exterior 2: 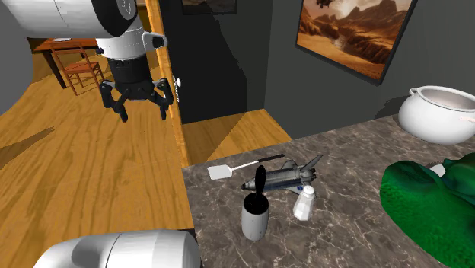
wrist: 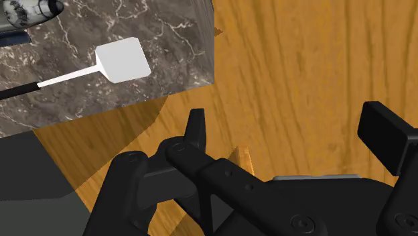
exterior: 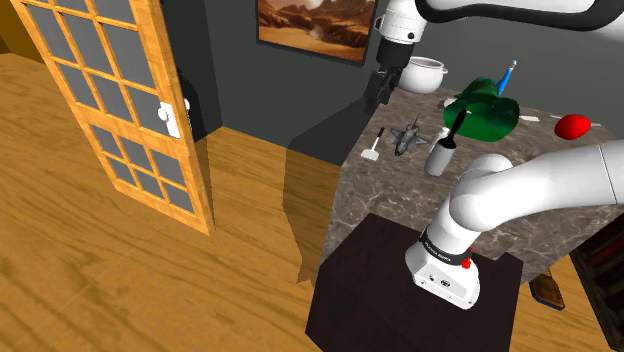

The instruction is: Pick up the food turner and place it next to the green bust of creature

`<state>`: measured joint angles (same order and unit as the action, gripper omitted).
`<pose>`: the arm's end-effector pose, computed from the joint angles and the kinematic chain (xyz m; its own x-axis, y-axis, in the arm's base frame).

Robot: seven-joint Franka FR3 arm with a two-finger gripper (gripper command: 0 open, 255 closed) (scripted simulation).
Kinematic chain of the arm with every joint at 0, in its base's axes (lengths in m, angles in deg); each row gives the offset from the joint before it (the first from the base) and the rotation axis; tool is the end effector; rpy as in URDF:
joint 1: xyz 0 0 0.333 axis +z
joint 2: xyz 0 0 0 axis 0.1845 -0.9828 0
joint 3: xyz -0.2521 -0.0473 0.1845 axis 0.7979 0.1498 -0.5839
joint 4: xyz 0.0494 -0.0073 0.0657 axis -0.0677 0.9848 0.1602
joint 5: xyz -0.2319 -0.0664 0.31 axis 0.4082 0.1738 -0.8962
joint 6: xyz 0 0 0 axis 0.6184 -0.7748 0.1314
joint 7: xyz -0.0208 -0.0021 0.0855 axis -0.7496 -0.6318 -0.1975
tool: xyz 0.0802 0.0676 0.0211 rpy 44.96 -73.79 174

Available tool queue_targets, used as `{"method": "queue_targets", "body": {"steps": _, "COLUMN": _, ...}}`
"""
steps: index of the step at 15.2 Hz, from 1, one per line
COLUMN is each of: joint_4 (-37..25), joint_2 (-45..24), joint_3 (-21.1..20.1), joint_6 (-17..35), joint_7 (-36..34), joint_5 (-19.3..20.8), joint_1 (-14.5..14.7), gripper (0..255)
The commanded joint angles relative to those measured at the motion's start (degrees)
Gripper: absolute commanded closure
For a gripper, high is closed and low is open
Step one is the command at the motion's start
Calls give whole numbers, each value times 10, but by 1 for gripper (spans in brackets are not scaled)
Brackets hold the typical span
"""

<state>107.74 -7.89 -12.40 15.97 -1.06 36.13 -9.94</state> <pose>0.3038 0.0148 0.5871 0.9968 0.0730 0.0334 0.0738 -0.9970 -0.0249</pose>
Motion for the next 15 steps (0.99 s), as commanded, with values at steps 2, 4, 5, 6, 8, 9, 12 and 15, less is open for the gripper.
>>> {"method": "queue_targets", "body": {"steps": 2, "joint_4": 4, "joint_2": -12, "joint_3": 0, "joint_6": 17, "joint_7": -17, "joint_5": 2, "joint_1": -11, "gripper": 0}}
{"method": "queue_targets", "body": {"steps": 4, "joint_4": 12, "joint_2": -37, "joint_3": 0, "joint_6": 51, "joint_7": -49, "joint_5": 5, "joint_1": -32, "gripper": 0}}
{"method": "queue_targets", "body": {"steps": 5, "joint_4": 15, "joint_2": -50, "joint_3": 1, "joint_6": 68, "joint_7": -66, "joint_5": 6, "joint_1": -43, "gripper": 0}}
{"method": "queue_targets", "body": {"steps": 6, "joint_4": 18, "joint_2": -63, "joint_3": 1, "joint_6": 84, "joint_7": -82, "joint_5": 8, "joint_1": -53, "gripper": 0}}
{"method": "queue_targets", "body": {"steps": 8, "joint_4": 23, "joint_2": -89, "joint_3": 3, "joint_6": 116, "joint_7": -116, "joint_5": 13, "joint_1": -74, "gripper": 0}}
{"method": "queue_targets", "body": {"steps": 9, "joint_4": 25, "joint_2": -102, "joint_3": 4, "joint_6": 131, "joint_7": -132, "joint_5": 15, "joint_1": -84, "gripper": 0}}
{"method": "queue_targets", "body": {"steps": 12, "joint_4": 29, "joint_2": -141, "joint_3": 8, "joint_6": 176, "joint_7": -182, "joint_5": 22, "joint_1": -115, "gripper": 0}}
{"method": "queue_targets", "body": {"steps": 15, "joint_4": 32, "joint_2": -179, "joint_3": 14, "joint_6": 219, "joint_7": -232, "joint_5": 30, "joint_1": -146, "gripper": 0}}
